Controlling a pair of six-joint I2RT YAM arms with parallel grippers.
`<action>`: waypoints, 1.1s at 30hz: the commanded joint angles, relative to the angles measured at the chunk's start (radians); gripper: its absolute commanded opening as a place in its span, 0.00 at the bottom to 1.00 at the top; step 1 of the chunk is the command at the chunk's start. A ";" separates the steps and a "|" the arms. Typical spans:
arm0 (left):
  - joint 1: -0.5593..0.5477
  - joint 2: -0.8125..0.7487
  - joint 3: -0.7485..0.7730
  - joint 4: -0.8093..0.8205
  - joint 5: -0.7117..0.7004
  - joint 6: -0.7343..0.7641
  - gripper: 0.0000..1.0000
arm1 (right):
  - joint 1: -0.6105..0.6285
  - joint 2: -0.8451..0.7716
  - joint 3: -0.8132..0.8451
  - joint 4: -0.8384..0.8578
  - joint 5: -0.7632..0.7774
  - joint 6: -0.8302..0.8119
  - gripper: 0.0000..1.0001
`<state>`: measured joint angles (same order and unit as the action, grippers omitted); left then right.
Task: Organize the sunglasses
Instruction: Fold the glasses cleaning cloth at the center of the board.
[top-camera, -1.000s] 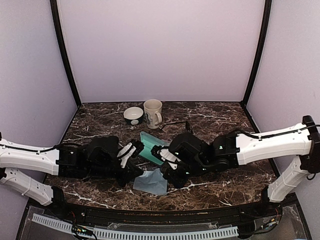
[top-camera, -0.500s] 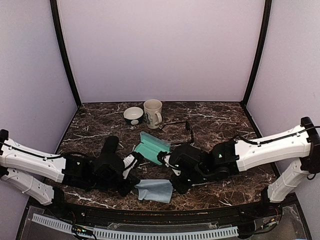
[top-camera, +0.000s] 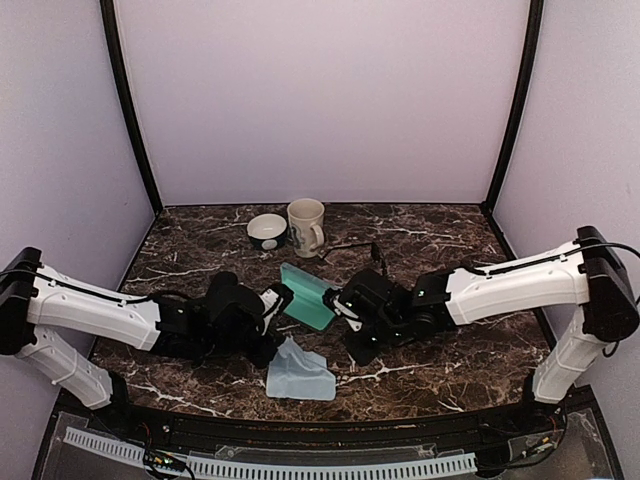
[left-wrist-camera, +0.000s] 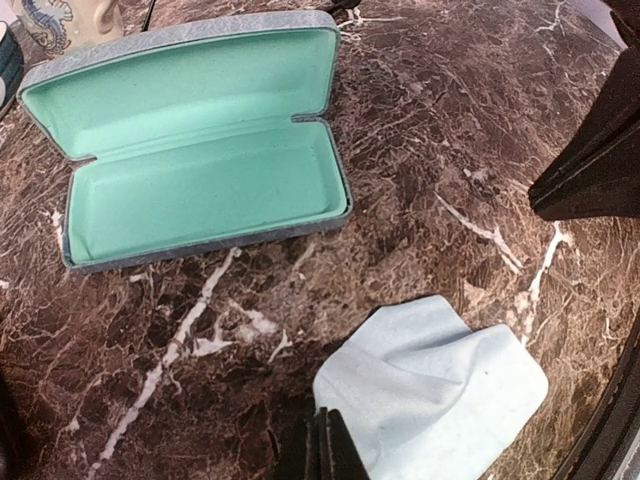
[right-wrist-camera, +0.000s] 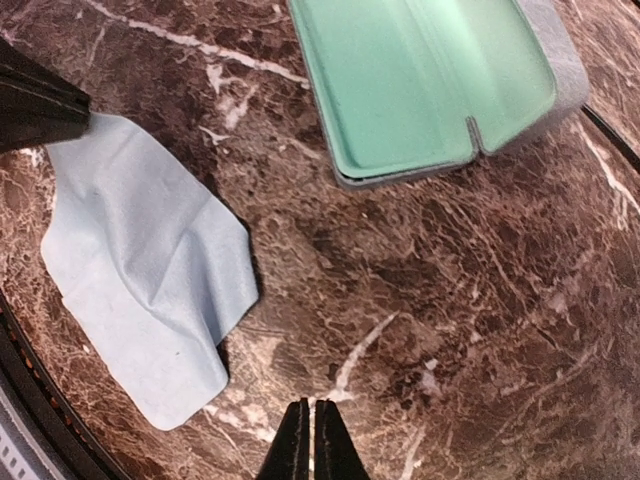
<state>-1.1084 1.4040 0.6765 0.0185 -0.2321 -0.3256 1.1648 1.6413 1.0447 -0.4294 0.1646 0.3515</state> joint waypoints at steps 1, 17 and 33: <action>0.001 0.010 0.018 0.014 0.026 0.019 0.00 | -0.022 0.021 -0.027 0.158 -0.158 0.053 0.11; 0.001 -0.016 -0.029 0.006 0.044 -0.016 0.00 | -0.031 0.208 0.023 0.290 -0.245 0.146 0.24; 0.002 -0.024 -0.041 0.005 0.043 -0.017 0.00 | -0.039 0.261 0.049 0.291 -0.232 0.123 0.18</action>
<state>-1.1084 1.4101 0.6529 0.0273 -0.1944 -0.3340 1.1381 1.8820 1.0714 -0.1520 -0.0750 0.4805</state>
